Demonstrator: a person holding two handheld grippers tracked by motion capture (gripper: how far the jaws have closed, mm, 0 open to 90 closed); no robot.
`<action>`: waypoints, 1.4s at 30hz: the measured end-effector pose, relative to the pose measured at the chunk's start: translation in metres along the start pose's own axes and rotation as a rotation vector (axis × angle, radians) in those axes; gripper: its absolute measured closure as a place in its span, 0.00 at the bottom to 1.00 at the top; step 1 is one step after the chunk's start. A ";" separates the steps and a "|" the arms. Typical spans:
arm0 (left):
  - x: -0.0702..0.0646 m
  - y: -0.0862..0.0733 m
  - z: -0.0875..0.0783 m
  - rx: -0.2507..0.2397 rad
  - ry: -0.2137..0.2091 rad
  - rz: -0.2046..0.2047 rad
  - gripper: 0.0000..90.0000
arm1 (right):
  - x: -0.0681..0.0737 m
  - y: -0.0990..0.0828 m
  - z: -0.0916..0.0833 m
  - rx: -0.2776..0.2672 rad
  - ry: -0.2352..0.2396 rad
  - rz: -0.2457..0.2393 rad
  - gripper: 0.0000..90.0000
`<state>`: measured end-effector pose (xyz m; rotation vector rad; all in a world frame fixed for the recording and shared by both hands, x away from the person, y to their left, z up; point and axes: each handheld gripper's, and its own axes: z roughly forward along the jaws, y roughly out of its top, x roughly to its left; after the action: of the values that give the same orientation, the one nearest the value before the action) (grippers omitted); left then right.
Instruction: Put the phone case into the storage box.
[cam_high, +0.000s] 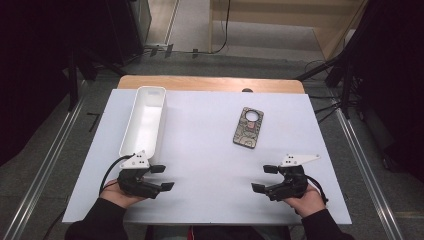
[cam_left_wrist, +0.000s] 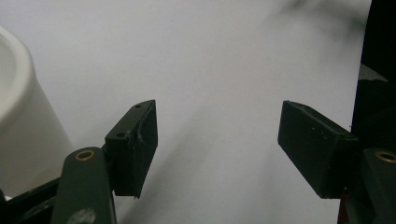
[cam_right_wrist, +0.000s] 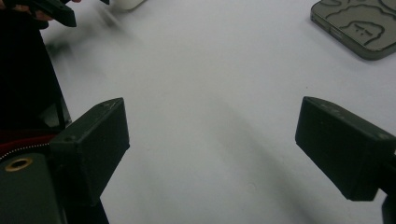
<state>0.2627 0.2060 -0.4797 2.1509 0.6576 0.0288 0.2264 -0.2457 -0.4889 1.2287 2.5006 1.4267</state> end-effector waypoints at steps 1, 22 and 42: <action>0.000 0.000 0.000 0.000 0.000 0.000 0.31 | 0.000 0.000 0.000 0.000 0.000 0.000 0.10; 0.000 0.000 -0.001 -0.006 -0.001 0.001 0.31 | -0.002 -0.001 0.001 0.011 0.011 -0.002 0.10; -0.002 0.002 -0.001 -0.032 -0.042 -0.010 0.24 | -0.002 -0.001 0.001 0.016 0.015 -0.003 0.10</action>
<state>0.2619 0.2043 -0.4769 2.1114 0.6395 -0.0117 0.2279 -0.2464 -0.4910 1.2212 2.5277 1.4228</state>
